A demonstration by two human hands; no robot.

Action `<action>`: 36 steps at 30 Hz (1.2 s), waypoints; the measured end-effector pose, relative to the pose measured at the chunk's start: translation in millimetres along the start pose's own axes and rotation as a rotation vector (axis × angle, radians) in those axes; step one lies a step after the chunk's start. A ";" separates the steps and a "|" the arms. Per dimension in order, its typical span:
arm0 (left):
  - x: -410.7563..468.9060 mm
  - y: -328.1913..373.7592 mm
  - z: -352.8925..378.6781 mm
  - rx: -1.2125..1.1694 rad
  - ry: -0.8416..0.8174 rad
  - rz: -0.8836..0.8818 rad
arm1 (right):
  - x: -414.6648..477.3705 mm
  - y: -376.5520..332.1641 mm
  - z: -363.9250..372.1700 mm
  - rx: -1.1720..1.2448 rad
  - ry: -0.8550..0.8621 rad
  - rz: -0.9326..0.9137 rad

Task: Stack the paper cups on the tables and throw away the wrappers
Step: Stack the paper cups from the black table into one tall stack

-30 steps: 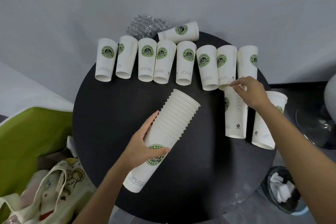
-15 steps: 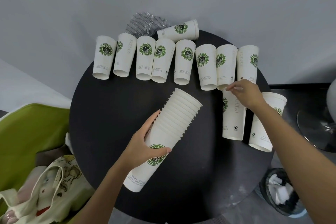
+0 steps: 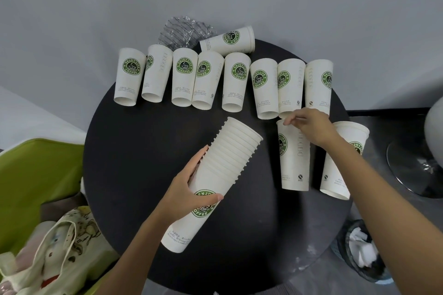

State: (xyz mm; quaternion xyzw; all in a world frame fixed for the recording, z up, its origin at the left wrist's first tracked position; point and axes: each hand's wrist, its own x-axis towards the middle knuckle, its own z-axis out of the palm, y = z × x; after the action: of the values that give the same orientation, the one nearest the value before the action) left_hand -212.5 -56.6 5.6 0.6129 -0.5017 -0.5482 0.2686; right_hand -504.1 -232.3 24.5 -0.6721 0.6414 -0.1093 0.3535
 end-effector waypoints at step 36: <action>0.2 3.4 -30.2 -0.017 -0.052 0.032 | -37.5 -97.6 18.4 0.698 0.306 -0.313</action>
State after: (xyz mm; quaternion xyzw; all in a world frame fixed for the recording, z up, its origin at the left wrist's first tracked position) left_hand -185.2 -64.7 16.2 0.5878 -0.5137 -0.5640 0.2694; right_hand -422.2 -198.0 82.6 -0.5774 0.5008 -0.4714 0.4399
